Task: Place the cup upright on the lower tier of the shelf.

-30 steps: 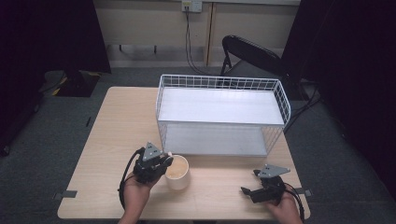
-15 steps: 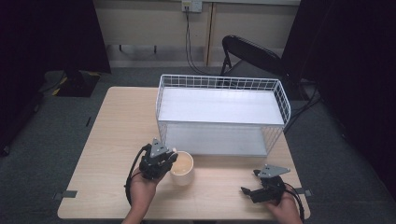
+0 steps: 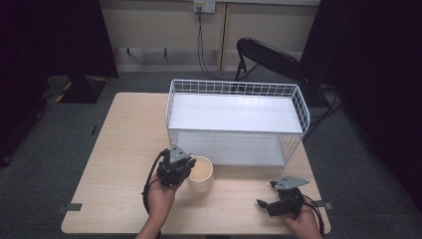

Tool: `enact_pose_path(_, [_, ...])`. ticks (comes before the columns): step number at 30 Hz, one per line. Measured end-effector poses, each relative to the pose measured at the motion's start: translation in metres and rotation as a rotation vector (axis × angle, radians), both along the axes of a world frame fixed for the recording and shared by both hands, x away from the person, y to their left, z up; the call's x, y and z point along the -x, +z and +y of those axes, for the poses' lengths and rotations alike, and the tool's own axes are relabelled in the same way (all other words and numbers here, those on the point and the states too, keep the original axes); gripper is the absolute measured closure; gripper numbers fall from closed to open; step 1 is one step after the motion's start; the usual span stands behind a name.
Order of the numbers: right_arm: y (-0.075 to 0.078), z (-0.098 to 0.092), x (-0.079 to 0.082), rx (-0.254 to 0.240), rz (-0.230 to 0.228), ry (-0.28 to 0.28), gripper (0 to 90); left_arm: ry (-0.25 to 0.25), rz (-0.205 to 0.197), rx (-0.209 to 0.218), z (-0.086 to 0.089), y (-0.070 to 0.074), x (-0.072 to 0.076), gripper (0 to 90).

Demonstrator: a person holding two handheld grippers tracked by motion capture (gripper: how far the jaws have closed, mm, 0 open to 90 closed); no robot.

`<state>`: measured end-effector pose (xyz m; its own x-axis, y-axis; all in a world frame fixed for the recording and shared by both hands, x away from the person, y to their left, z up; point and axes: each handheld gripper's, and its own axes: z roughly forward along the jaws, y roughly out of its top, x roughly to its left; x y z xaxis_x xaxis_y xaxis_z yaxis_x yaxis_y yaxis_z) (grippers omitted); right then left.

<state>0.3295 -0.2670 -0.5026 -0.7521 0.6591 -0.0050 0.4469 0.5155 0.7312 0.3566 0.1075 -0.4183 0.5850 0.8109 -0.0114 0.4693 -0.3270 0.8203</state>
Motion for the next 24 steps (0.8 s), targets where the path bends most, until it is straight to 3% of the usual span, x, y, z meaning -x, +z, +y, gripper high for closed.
enact_pose_path(24, [0.000, 0.000, 0.000, 0.000, 0.000, 0.000, 11.7, 0.054, -0.029, -0.006, -0.021, 0.000, -0.016, 82.2])
